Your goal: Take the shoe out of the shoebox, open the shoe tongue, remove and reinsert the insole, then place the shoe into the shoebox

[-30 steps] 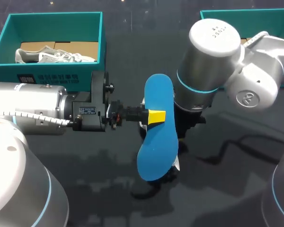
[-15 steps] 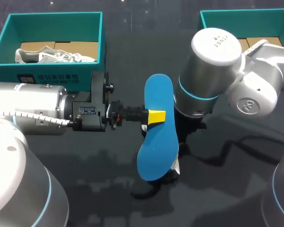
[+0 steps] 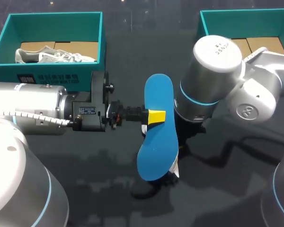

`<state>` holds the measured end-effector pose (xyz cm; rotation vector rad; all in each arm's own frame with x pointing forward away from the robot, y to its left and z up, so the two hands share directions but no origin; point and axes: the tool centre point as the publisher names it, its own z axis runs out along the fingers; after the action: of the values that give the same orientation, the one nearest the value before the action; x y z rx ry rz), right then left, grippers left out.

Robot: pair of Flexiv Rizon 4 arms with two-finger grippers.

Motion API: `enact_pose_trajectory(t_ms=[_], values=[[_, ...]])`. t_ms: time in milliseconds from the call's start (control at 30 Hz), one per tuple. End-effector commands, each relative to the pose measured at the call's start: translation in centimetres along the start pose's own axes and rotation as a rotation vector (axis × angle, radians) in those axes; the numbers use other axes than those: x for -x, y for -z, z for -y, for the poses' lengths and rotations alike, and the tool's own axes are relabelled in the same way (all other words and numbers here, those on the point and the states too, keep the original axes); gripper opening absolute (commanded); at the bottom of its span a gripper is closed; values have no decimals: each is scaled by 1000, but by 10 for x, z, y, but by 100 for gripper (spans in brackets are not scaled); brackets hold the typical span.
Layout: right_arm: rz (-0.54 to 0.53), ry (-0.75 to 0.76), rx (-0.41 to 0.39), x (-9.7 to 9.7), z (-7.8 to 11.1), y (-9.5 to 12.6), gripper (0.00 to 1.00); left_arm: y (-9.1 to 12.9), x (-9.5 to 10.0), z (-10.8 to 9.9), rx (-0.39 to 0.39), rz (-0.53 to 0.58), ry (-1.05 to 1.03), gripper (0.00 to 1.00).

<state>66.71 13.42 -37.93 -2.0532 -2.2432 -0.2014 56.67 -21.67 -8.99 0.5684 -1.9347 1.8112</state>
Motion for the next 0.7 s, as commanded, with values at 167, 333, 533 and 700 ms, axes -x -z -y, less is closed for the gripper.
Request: enact_pose_trajectory(t_ms=[167,333,533,700], values=[[-10,-5,-3,-4,4,-12,0,-1,-1,-2,-4,3,0,0],[-20,-7,-7,-3,5,-16,0,-1,-1,-2,-4,3,0,0],[-28,-4,-15,-1,4,-21,0,-1,-1,-2,-4,3,0,0],[-36,-3,-19,-1,4,-21,16,-1,-1,-2,-4,3,0,0]])
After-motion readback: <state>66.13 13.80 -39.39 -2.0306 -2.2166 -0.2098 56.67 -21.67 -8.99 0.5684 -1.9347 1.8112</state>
